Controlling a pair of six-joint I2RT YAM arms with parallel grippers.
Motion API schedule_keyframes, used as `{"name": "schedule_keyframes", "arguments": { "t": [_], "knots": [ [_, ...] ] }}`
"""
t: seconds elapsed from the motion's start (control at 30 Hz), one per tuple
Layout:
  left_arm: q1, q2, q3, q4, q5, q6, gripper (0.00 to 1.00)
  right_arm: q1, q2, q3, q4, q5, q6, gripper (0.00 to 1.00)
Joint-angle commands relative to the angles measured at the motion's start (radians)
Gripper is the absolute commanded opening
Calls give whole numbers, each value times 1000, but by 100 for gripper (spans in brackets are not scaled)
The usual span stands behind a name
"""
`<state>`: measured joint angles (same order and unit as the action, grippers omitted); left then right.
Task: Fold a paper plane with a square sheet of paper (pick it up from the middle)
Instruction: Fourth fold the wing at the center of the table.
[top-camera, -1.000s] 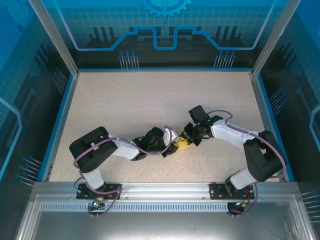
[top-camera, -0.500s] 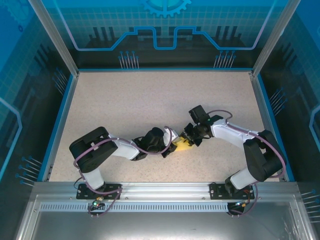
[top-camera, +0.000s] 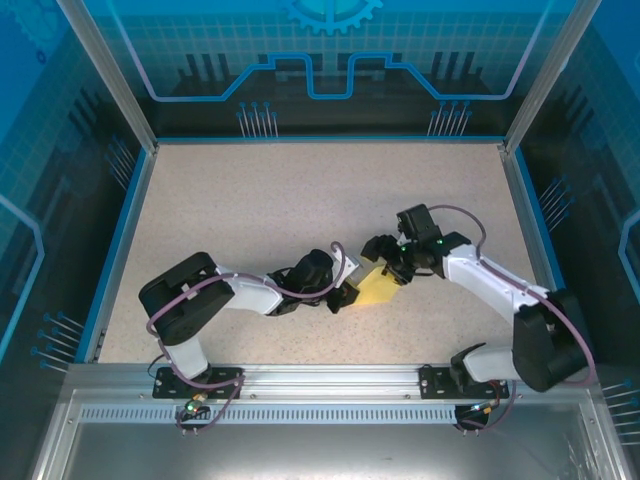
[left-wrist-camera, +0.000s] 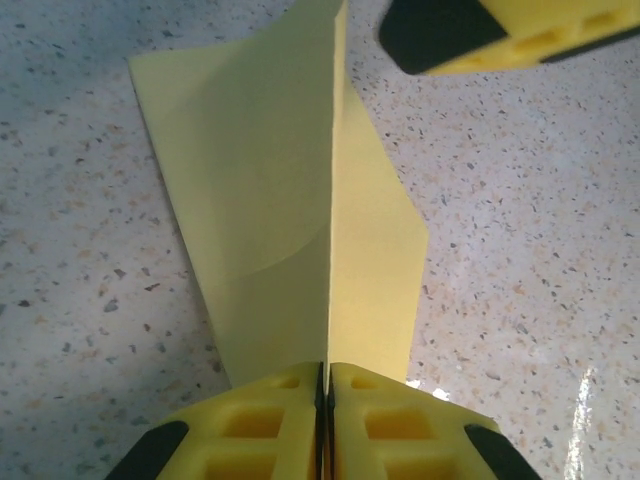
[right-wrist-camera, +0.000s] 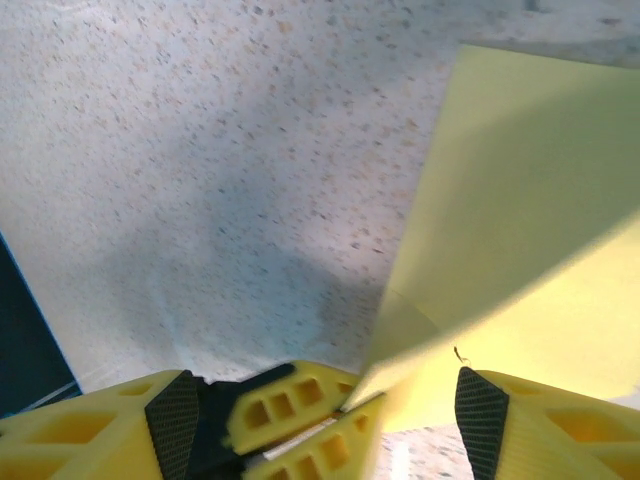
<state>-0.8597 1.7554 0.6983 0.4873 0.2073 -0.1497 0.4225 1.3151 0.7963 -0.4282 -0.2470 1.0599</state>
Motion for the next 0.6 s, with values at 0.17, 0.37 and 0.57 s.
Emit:
{"name": "schedule_keyframes", "arguments": {
  "t": [0.17,0.37,0.57],
  "knots": [
    [-4,42,68,-117,67,-144,12,-22,-158,-144,14,43,-152,71],
    [-4,52,94,-154,82,-224,11,-23,-146,-199,51,21,-168,63],
    [-6,58,106,-179,74,-323,12,-23,-74,-206,112,-14,-175,52]
  ]
}}
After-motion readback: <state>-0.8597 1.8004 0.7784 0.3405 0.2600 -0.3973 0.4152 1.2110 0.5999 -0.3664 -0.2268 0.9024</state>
